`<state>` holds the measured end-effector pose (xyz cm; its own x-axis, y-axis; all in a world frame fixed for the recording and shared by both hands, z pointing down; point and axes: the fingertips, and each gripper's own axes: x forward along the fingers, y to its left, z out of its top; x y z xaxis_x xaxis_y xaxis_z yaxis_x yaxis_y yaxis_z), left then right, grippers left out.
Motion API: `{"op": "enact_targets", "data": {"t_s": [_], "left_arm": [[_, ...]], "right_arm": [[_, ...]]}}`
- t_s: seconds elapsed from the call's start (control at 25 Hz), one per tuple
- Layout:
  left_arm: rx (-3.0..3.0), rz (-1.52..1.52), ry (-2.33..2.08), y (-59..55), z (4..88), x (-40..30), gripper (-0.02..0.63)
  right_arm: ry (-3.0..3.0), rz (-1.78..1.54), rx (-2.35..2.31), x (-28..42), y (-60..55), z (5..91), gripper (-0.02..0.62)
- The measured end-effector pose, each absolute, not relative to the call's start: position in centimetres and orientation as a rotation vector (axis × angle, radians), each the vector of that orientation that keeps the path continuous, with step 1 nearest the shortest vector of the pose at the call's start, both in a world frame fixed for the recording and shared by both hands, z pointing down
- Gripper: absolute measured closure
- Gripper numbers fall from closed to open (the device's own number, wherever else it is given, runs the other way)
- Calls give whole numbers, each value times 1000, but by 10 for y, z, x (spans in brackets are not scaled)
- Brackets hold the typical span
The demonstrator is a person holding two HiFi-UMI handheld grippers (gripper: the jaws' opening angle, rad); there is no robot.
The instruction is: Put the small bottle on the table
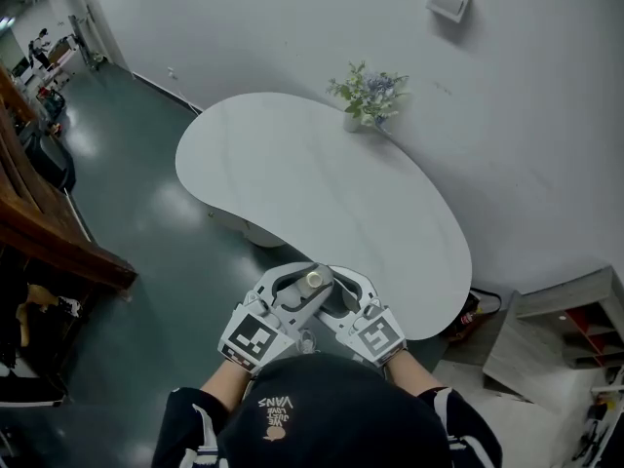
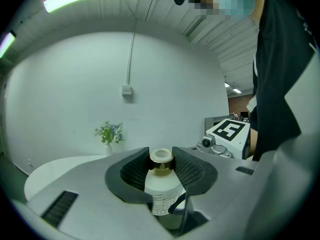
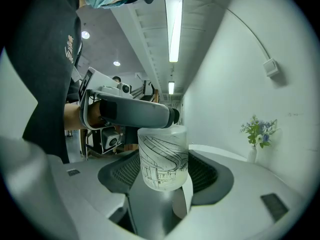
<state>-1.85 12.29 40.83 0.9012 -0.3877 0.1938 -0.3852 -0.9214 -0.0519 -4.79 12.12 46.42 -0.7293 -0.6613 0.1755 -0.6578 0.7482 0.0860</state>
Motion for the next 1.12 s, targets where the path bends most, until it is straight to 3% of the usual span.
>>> {"op": "enact_targets", "data": {"t_s": [0.52, 1.12], "left_arm": [[-3046, -315, 753, 61, 418, -48, 446], [-3037, -330, 847, -34, 413, -5, 446]], "right_arm": [[-2777, -19, 919, -77, 63, 474, 331], [-2808, -4, 840, -33, -29, 469, 331]]}}
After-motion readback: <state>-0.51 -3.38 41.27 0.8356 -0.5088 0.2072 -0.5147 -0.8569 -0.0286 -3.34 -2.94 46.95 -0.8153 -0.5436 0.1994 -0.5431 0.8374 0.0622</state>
